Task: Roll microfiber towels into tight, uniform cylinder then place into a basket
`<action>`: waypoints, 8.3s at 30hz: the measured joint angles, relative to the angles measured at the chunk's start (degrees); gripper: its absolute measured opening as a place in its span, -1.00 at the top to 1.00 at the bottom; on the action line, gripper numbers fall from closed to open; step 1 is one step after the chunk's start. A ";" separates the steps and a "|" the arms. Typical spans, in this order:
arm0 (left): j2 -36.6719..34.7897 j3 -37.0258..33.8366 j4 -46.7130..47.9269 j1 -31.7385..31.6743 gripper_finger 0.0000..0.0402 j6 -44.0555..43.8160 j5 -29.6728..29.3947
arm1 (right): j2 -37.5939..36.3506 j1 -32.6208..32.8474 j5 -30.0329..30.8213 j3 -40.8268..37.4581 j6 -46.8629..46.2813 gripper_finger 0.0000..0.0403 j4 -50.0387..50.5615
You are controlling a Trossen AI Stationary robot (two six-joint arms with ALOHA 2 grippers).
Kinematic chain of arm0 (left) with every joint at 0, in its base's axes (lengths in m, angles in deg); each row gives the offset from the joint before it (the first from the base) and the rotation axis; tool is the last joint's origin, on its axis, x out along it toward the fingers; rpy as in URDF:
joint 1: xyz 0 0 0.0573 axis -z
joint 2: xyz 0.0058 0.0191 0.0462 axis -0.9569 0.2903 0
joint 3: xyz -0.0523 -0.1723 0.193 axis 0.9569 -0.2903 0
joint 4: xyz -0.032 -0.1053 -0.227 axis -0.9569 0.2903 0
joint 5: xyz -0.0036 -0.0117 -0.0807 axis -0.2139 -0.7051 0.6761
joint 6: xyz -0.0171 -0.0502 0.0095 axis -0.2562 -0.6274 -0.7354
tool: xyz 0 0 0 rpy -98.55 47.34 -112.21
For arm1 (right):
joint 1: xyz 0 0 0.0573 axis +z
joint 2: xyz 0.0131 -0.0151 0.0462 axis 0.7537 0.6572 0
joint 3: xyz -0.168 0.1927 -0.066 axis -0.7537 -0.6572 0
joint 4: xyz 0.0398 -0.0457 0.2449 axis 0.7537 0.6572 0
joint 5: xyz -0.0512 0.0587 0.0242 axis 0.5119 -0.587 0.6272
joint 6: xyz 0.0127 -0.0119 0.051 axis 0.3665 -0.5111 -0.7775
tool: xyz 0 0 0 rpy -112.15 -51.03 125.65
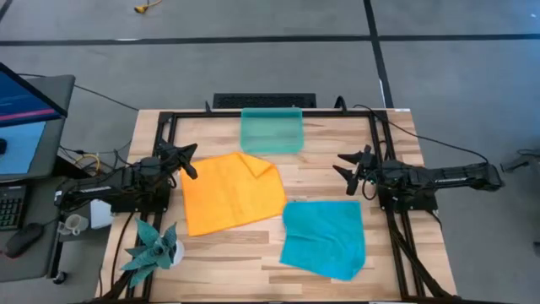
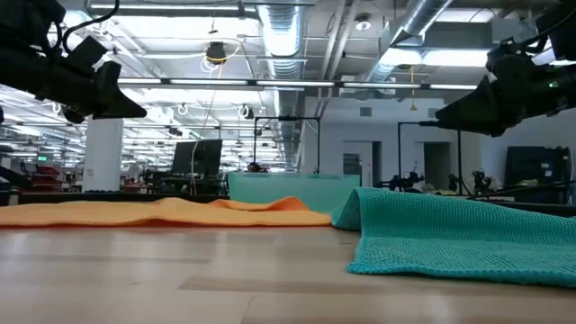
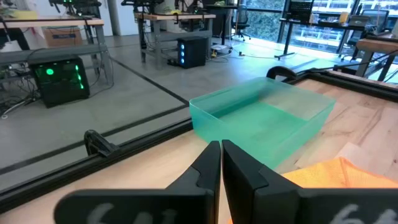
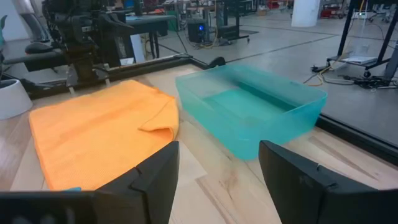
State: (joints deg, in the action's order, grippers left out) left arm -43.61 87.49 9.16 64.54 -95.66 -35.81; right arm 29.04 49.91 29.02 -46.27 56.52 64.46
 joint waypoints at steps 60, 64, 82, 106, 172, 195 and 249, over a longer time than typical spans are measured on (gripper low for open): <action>-0.01 0.00 0.01 0.01 0.97 0.02 0.00 | -0.02 -0.02 0.00 -0.02 0.01 -0.21 -0.07; 0.00 -0.01 0.01 0.01 0.97 0.02 0.00 | -0.02 0.02 -0.01 -0.02 0.00 -0.21 -0.07; -0.02 0.00 0.01 0.00 0.97 0.01 0.00 | -0.02 0.00 -0.02 0.02 0.09 -0.21 -7.45; 0.00 -0.01 0.01 -0.01 0.97 0.02 0.00 | 4.70 1.88 -1.75 2.28 10.29 -0.21 -31.82; 0.00 0.00 0.01 0.01 0.97 0.02 0.00 | 96.27 12.44 -16.98 58.73 17.62 -0.21 4.03; 0.00 -0.01 0.01 0.01 0.97 0.01 0.00 | 98.05 9.07 -14.36 62.14 11.45 0.24 13.40; 0.00 -0.31 -3.70 0.01 0.50 -1.95 9.58 | 97.11 10.45 -10.67 66.60 15.21 0.93 20.46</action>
State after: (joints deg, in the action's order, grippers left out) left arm -43.61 87.17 5.45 64.54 -97.61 -26.22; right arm 126.15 60.35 18.36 20.33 71.74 84.91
